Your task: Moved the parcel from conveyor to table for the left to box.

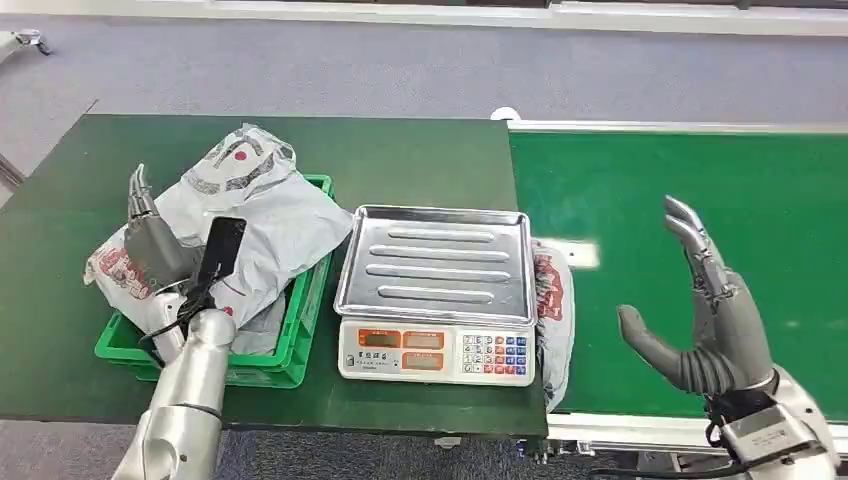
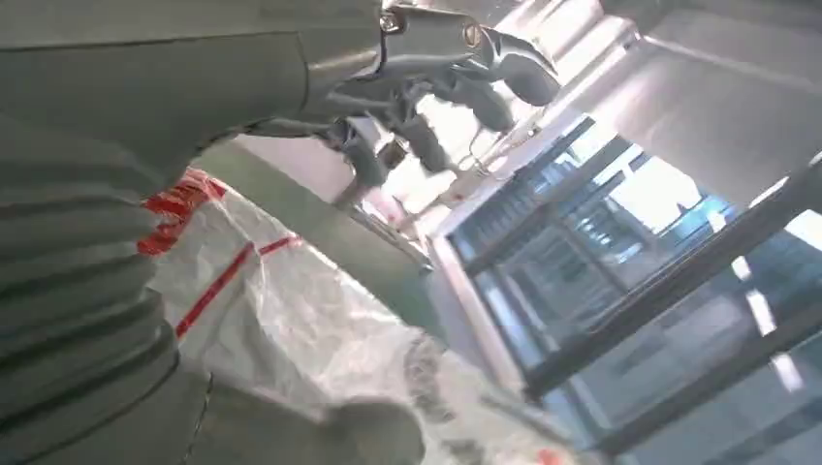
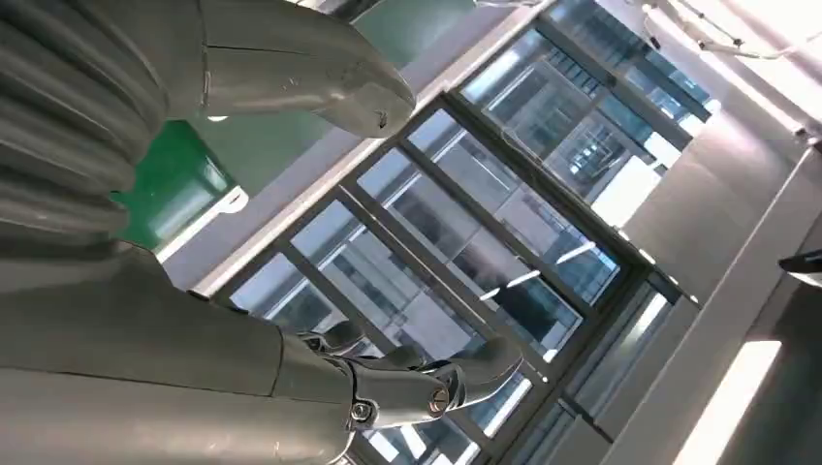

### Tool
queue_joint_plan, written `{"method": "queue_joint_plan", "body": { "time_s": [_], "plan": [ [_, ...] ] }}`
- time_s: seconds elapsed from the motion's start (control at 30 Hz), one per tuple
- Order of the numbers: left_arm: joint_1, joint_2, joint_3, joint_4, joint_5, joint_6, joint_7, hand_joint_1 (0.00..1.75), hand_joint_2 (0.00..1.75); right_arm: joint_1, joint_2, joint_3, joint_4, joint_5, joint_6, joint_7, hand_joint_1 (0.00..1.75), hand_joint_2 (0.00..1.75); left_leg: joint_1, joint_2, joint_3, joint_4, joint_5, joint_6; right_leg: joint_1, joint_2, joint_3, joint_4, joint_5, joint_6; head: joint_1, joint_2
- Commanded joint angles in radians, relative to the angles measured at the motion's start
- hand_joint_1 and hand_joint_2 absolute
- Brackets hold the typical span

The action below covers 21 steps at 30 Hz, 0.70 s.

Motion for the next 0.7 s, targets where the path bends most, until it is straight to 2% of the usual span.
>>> {"method": "queue_joint_plan", "body": {
  "time_s": [0.03, 0.1, 0.2, 0.23, 0.33, 0.7],
  "plan": [
    [0.039, -0.027, -0.084, -0.118, 0.367, -0.08, -0.164, 0.0, 1.75, 0.009, 0.007, 0.08, 0.079, 0.015, -1.413, 0.003, 0.0, 1.75, 0.001, 0.001, 0.002, -0.002, 0.0, 0.0, 0.001, -0.003, 0.002, -0.002, 0.0, -0.001, 0.0, 0.0],
    [0.073, -0.043, -0.11, -0.217, 0.48, -0.09, -0.244, 0.0, 1.75, 0.014, 0.004, 0.079, 0.073, 0.006, -1.413, 0.003, 0.0, 1.75, 0.001, 0.001, 0.001, -0.002, 0.0, 0.0, 0.001, -0.004, 0.002, -0.002, 0.0, -0.001, 0.0, 0.0],
    [0.151, -0.04, -0.214, -0.381, 0.586, -0.151, -0.244, 0.0, 1.75, 0.013, -0.002, 0.081, 0.077, 0.004, -1.413, 0.003, 0.0, 1.75, 0.001, 0.003, 0.0, 0.0, -0.001, 0.0, 0.002, 0.0, 0.0, -0.001, 0.0, -0.001, 0.0, 0.0],
    [0.184, -0.026, -0.301, -0.427, 0.666, -0.271, -0.24, 0.0, 1.75, 0.011, -0.009, 0.083, 0.087, 0.011, -1.413, 0.003, 0.0, 1.75, 0.001, 0.003, 0.001, -0.001, -0.002, 0.0, 0.002, -0.001, 0.001, -0.002, -0.001, -0.001, 0.0, 0.0],
    [0.214, -0.029, -0.441, -0.46, 0.723, -0.424, -0.175, 0.0, 1.75, 0.003, -0.019, 0.086, 0.108, 0.006, -1.413, 0.003, 0.0, 1.75, 0.0, 0.001, 0.001, -0.002, -0.001, 0.0, 0.001, -0.004, 0.001, -0.002, -0.001, -0.001, 0.0, 0.0],
    [0.214, -0.029, -0.441, -0.46, 0.723, -0.424, -0.175, 0.0, 1.75, 0.003, -0.019, 0.086, 0.108, 0.006, -1.413, 0.003, 0.0, 1.75, 0.001, 0.002, 0.0, -0.001, -0.002, 0.0, 0.002, -0.002, 0.001, -0.002, -0.001, -0.001, 0.0, 0.0]
  ]
}}
